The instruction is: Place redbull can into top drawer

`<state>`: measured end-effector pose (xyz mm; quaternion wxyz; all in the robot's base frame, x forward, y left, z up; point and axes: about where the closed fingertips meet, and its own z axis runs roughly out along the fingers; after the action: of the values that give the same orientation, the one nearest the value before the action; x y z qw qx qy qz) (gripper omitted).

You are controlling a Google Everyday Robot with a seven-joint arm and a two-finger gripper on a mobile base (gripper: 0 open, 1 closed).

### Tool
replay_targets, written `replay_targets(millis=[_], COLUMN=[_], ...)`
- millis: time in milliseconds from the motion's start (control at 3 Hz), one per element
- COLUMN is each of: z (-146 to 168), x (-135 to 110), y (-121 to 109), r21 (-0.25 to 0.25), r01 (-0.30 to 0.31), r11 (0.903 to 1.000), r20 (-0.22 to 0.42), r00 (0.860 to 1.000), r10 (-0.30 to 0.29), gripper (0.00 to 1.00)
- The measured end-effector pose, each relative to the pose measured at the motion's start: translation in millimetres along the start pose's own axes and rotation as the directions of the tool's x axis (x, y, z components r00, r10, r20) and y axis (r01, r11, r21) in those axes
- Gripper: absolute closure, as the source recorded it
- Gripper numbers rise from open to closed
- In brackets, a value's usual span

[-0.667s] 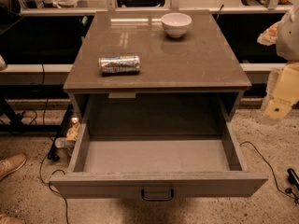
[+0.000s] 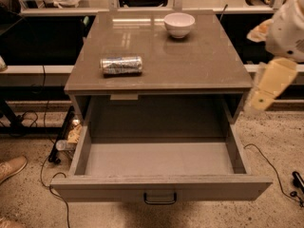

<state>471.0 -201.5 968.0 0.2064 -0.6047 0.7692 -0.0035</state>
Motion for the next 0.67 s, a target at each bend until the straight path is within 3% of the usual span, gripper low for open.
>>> replay_targets(millis=[333,667], z=[40.4,74.7], x=[-34.4,-70.7], y=[-54.0,-105.1], r21=[-0.001,-0.015], r01=[0.02,0.024], r11=[0.9998,0.9996], r20=[0.157,0.283], r00=[0.987,0.959], r10=[-0.02,-0.019], gripper=[0.0,0.0])
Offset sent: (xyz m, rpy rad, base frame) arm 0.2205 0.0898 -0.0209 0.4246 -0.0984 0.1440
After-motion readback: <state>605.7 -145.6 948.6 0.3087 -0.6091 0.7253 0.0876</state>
